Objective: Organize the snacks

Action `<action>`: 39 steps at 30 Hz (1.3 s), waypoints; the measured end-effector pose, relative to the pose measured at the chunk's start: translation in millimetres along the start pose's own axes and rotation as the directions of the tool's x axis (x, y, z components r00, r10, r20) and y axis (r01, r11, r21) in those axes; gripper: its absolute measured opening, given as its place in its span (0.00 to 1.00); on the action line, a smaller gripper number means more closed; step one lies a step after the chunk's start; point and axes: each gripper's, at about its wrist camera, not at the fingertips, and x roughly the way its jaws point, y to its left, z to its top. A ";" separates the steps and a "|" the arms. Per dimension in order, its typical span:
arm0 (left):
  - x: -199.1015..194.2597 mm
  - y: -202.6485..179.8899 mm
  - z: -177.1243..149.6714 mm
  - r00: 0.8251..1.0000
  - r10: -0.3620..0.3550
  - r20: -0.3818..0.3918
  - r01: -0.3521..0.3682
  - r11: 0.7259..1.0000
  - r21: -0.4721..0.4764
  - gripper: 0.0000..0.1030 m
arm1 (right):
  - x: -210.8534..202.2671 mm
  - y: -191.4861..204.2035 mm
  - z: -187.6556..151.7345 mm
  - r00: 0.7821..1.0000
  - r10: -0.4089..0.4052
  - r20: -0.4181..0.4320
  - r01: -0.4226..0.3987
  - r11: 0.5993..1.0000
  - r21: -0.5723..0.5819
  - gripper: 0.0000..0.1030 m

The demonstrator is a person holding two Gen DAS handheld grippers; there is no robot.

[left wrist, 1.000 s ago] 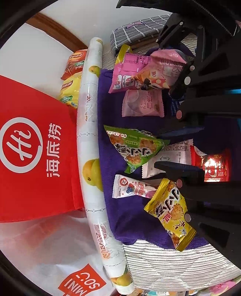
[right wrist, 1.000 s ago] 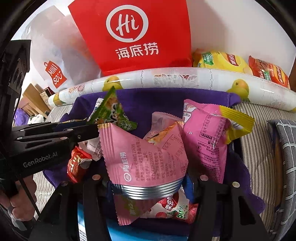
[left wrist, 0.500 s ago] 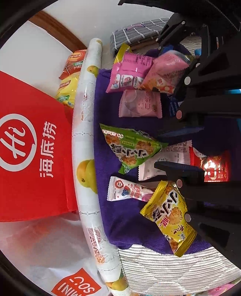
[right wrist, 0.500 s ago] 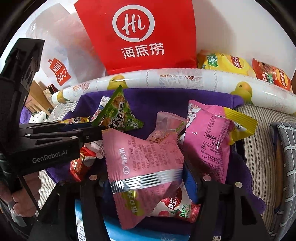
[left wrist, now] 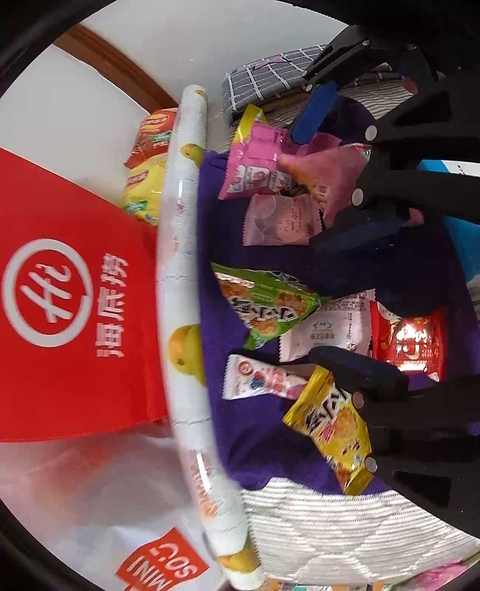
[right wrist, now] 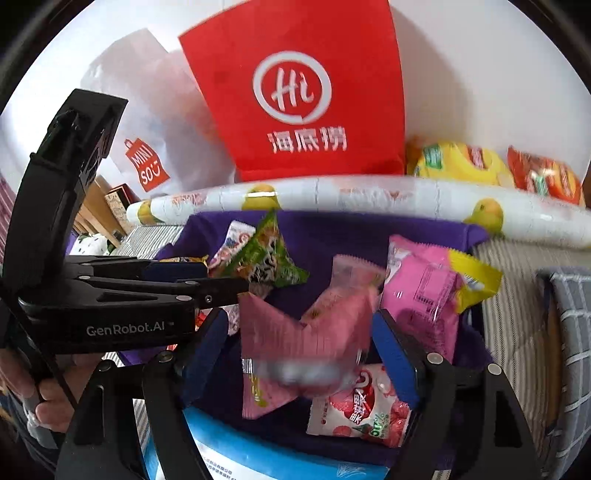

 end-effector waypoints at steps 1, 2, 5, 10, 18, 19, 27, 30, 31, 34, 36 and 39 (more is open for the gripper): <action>-3.1 0.1 0.7 1.000 -0.002 0.008 0.002 1.000 -0.001 0.56 | -2.1 0.8 -0.1 1.000 -0.001 0.013 0.001 1.000 -0.001 0.78; -7.4 0.0 1.5 1.000 -0.003 0.020 0.003 1.000 -0.002 0.59 | -4.3 0.3 0.7 1.000 0.005 0.023 -0.005 1.000 0.004 0.79; -16.4 -1.9 2.4 0.999 0.016 0.043 -0.016 1.000 0.006 0.60 | -8.0 -2.5 2.8 1.000 0.018 0.021 -0.019 0.999 0.041 0.80; -29.9 -6.9 1.3 0.996 0.053 0.071 -0.054 0.998 0.018 0.60 | -28.5 2.1 0.9 0.993 -0.113 0.032 0.111 0.993 0.049 0.80; -66.4 -17.2 -26.7 0.992 0.077 0.098 -0.080 0.996 0.033 0.60 | -74.4 2.3 -12.4 0.990 -0.134 0.039 0.127 0.982 0.137 0.80; -74.0 -20.6 -34.2 0.992 0.066 0.106 -0.071 0.997 0.037 0.60 | -81.6 5.8 -15.0 0.988 -0.151 0.042 0.145 0.981 0.129 0.80; -129.5 -35.8 -85.9 0.982 0.043 0.182 -0.051 0.998 0.041 0.73 | -128.4 35.1 -37.6 0.972 -0.229 0.044 0.225 0.970 0.089 0.80; -149.3 -37.5 -102.7 0.979 0.039 0.200 -0.047 0.998 0.034 0.73 | -147.6 45.3 -48.9 0.969 -0.241 0.058 0.235 0.967 0.093 0.80; -156.6 -38.8 -108.7 0.977 0.043 0.210 -0.052 0.998 0.035 0.74 | -153.9 48.6 -53.8 0.968 -0.244 0.057 0.238 0.967 0.095 0.80; -175.5 -42.9 -127.3 0.967 0.059 0.246 -0.070 0.997 0.036 0.79 | -170.6 55.8 -68.0 0.961 -0.271 0.062 0.264 0.959 0.105 0.80; -185.5 -45.3 -139.7 0.962 0.069 0.265 -0.080 0.996 0.033 0.80 | -185.5 62.7 -79.5 0.954 -0.291 0.077 0.282 0.954 0.105 0.80; -200.1 -49.7 -164.5 0.951 0.088 0.298 -0.101 0.994 0.030 0.82 | -205.8 70.0 -93.8 0.949 -0.296 0.113 0.282 0.951 0.123 0.86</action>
